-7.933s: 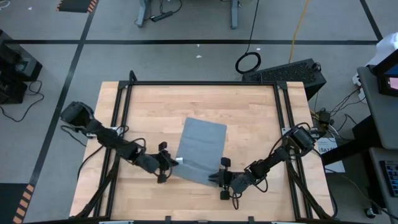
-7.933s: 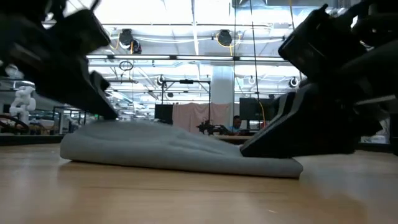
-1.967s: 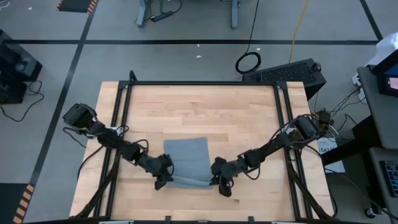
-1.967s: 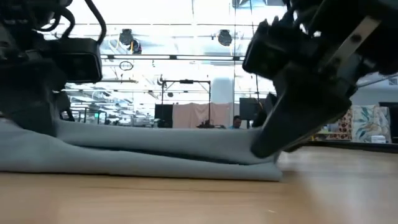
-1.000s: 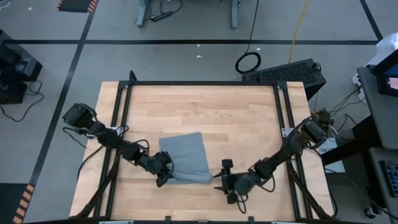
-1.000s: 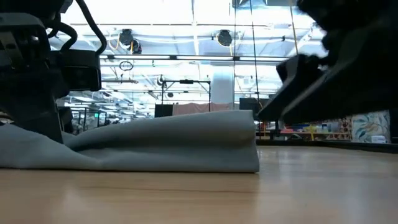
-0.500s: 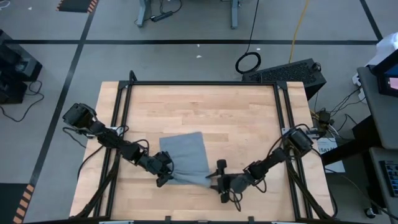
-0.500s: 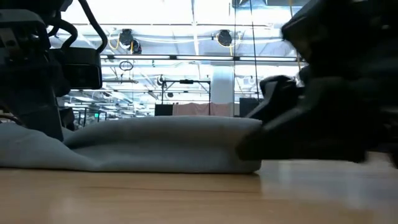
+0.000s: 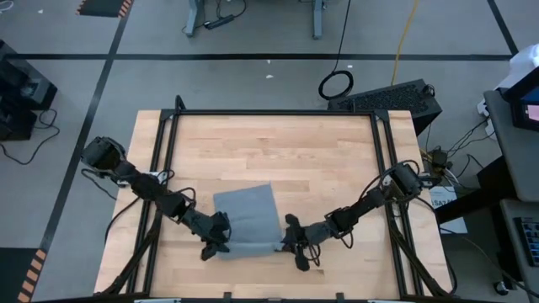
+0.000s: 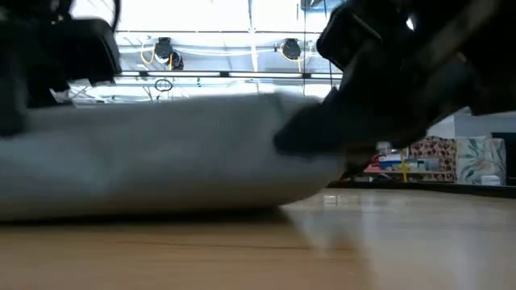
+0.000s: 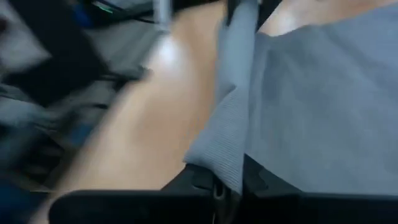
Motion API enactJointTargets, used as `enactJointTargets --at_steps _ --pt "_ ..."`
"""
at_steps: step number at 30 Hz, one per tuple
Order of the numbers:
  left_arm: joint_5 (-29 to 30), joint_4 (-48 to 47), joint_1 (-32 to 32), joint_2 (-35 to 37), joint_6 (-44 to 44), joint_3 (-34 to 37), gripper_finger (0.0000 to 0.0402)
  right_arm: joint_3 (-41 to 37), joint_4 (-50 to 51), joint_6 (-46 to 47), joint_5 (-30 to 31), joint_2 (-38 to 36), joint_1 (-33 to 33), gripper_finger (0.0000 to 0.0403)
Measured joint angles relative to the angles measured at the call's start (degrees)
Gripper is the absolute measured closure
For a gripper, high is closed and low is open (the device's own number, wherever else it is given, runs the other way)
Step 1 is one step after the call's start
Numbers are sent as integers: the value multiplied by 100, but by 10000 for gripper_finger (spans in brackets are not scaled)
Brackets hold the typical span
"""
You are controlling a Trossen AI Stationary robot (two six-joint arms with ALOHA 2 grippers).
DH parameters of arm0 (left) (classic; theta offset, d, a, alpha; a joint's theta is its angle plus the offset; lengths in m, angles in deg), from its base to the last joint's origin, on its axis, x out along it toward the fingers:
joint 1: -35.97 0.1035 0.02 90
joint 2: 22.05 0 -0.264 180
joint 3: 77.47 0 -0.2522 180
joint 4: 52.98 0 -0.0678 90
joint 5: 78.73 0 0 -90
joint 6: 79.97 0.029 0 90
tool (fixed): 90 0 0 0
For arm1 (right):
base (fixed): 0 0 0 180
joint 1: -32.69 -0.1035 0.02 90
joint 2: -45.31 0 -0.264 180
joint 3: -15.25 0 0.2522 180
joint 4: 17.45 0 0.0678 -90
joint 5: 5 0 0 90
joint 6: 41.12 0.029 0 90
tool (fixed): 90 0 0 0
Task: Roll towel
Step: Roll the gray towel
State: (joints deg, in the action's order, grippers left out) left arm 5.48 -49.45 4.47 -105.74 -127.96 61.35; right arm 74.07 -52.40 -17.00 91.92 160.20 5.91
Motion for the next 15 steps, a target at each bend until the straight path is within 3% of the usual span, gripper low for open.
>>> enactJointTargets --at_steps 3,7,11,15 --pt "59 0 -175 214 266 0 316 4 35 761 -621 -36 171 398" --pt "543 -79 -385 229 339 0 343 4 312 1637 -832 18 347 397" --pt "589 -284 -546 183 202 0 330 26 481 1846 -852 9 391 398" --pt "584 -506 -721 191 194 -2 288 44 503 1832 -855 12 389 399"
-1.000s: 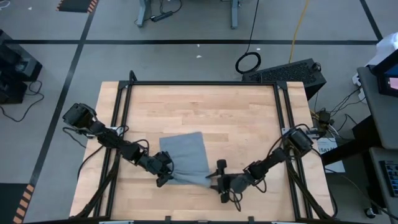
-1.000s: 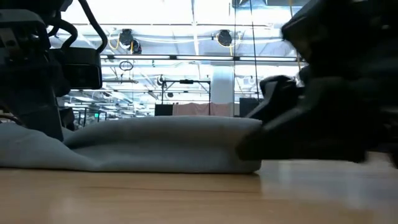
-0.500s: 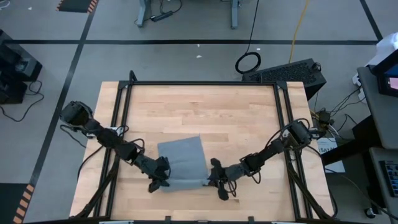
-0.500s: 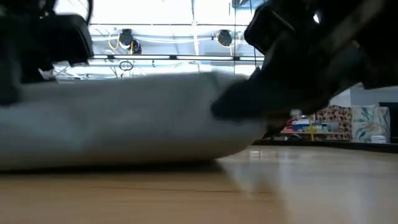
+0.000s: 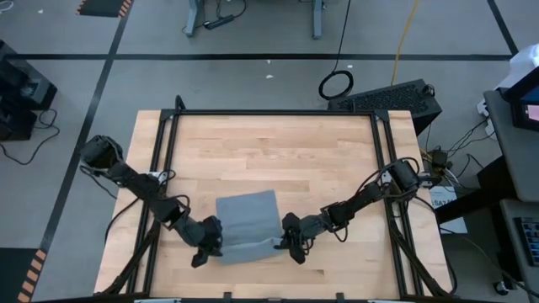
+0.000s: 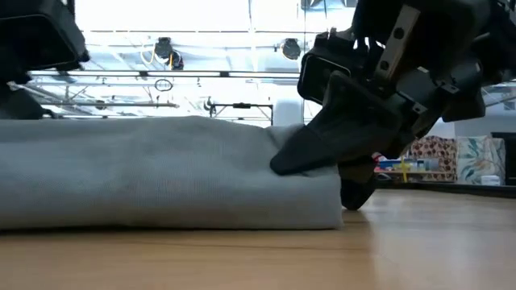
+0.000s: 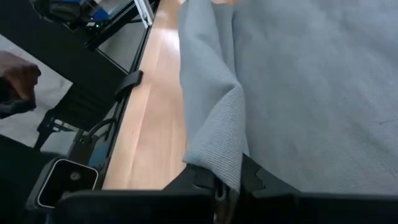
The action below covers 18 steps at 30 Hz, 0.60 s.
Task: Roll towel
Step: Roll the gray towel
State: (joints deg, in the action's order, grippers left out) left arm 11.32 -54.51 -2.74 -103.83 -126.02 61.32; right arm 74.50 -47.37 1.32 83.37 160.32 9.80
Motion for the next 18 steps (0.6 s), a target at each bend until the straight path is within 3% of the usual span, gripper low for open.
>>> enactJointTargets --at_steps 6,10,14,18 --pt "140 -34 -85 262 -56 0 222 4 59 146 -5 1 2 398" --pt "1203 -159 -213 540 -92 -39 199 2 87 177 27 2 1 397" --pt "2263 -314 -533 595 443 -168 196 2 147 215 42 6 2 397" --pt "3132 109 -870 420 946 -346 195 1 165 373 169 6 7 396"
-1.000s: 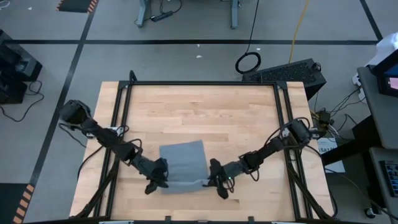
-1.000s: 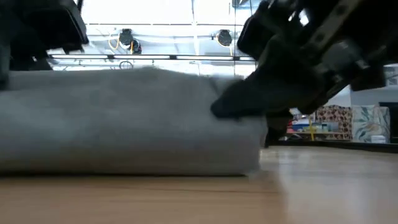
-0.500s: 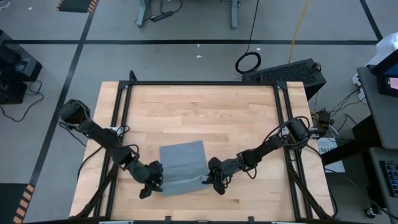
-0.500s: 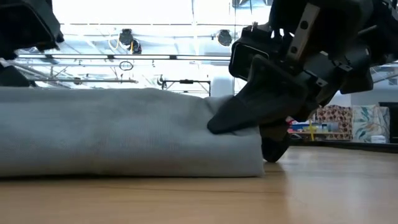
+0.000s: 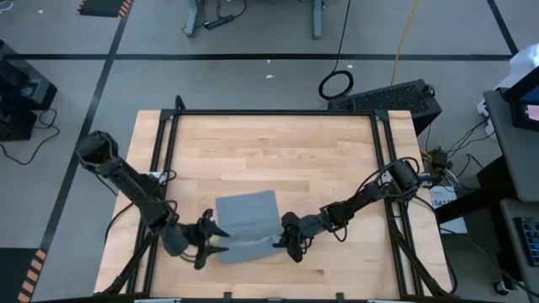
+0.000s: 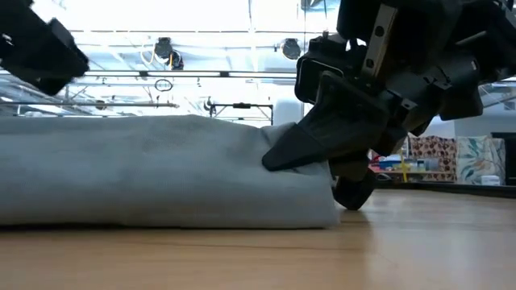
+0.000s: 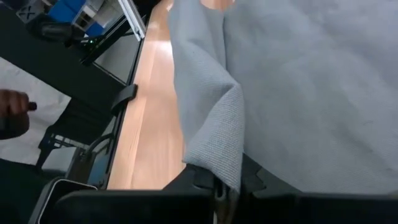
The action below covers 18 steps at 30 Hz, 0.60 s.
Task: Roll towel
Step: Roll the gray towel
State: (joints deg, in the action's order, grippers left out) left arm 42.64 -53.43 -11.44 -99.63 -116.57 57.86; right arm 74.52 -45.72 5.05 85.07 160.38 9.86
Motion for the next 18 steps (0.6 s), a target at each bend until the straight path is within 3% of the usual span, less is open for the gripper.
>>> enactJointTargets --at_steps 6,11,18 --pt "651 520 -376 -1025 695 -351 195 -1 18 89 47 2 -2 383" --pt "1038 474 -523 -1806 574 -736 185 -1 40 116 121 4 -4 371" --pt "1031 -46 -562 -2201 26 -1090 94 -5 45 120 137 7 -6 367"
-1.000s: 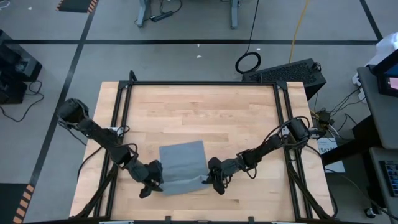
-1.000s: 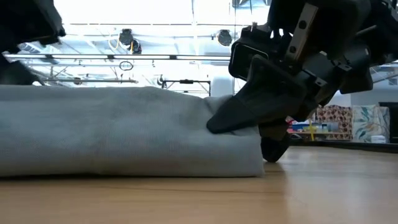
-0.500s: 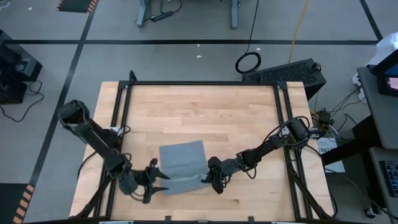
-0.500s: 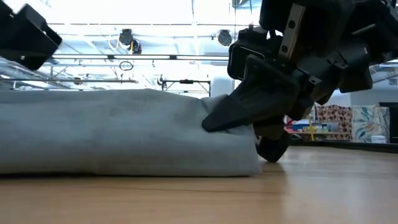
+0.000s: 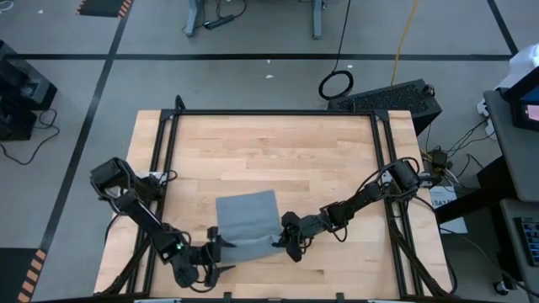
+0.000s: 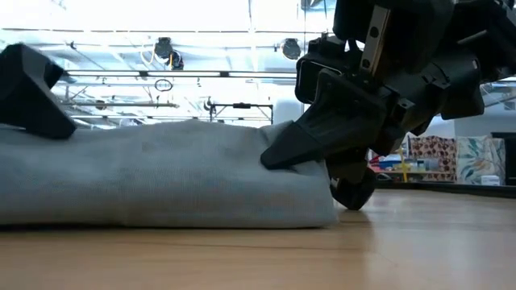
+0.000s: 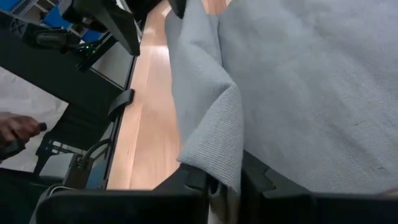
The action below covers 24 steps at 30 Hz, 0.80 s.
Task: Roll towel
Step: Roll the gray towel
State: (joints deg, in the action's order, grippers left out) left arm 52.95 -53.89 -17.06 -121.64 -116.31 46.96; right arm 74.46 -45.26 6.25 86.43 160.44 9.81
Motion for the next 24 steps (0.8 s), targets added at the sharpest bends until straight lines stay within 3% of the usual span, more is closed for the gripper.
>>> enactJointTargets --at_steps 6,12,18,21,24 --pt "-204 -862 2 -281 -762 -131 16 -2 -7 -7 124 0 -45 361" --pt "-365 -928 1 -568 -1124 -135 12 -15 38 -164 116 -91 -67 314" --pt "-408 -933 6 -518 -1191 -137 105 -45 1438 -913 249 -794 -231 253" --pt "-408 -994 13 -452 -1296 -128 169 -32 2237 -1533 921 -1218 -517 229" --pt "-407 -1083 7 -424 -1307 -128 227 -38 1871 -2683 1550 -1320 -953 207"
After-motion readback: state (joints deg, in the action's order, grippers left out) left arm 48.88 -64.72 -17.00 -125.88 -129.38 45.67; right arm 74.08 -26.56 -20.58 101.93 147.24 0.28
